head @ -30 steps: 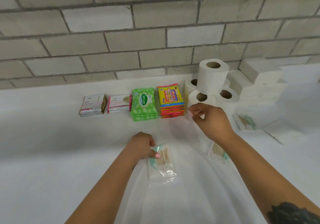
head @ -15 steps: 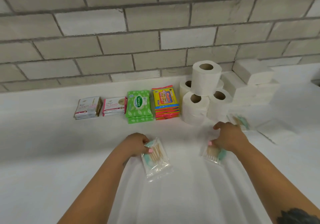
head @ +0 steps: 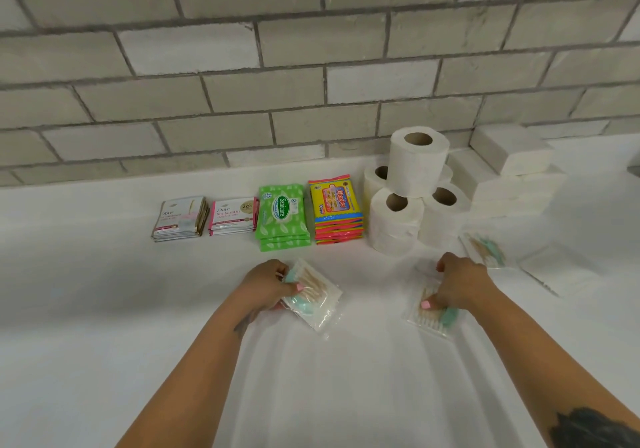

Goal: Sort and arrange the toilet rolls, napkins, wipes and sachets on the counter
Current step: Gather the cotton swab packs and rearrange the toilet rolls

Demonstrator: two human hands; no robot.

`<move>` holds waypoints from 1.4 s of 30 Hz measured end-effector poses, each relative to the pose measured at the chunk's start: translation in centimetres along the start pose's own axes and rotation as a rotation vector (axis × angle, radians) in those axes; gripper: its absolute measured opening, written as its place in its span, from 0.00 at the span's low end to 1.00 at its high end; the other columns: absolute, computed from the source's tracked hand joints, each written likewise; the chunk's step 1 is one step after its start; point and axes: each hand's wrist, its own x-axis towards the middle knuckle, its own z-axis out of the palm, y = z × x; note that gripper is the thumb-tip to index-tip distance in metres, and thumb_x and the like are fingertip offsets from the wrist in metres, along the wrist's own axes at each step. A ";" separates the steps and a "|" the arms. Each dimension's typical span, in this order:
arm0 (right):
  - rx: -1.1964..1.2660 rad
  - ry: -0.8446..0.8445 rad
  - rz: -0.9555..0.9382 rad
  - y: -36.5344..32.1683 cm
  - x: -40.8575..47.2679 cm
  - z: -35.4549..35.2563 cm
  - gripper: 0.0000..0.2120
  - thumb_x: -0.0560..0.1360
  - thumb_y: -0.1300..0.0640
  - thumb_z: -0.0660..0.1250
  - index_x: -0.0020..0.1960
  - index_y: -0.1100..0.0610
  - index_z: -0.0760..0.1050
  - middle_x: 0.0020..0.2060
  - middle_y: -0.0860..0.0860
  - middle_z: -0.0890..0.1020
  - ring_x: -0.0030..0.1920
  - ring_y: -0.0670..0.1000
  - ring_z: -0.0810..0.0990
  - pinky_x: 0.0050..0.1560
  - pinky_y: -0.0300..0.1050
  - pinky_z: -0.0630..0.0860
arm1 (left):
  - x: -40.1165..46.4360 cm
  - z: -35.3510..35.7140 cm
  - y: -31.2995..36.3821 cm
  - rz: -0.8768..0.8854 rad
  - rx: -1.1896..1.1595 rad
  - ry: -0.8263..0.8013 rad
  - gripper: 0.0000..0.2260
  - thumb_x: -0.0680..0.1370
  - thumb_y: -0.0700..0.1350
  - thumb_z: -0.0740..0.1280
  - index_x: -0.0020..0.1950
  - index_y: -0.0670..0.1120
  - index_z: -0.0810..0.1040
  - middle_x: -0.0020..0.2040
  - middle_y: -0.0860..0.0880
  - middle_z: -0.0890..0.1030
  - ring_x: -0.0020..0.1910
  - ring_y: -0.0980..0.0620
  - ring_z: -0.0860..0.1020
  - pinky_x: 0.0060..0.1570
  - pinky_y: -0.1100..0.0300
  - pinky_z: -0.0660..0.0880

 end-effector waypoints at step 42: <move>1.119 0.118 -0.257 -20.0 -2.6 3.5 0.18 0.72 0.50 0.71 0.56 0.56 0.72 0.47 0.48 0.74 0.49 0.49 0.74 0.43 0.41 0.67 | -1.8 -1.6 -3.1 -0.001 -1.219 0.044 0.15 0.74 0.34 0.67 0.61 0.38 0.75 0.52 0.41 0.83 0.48 0.46 0.82 0.46 0.56 0.80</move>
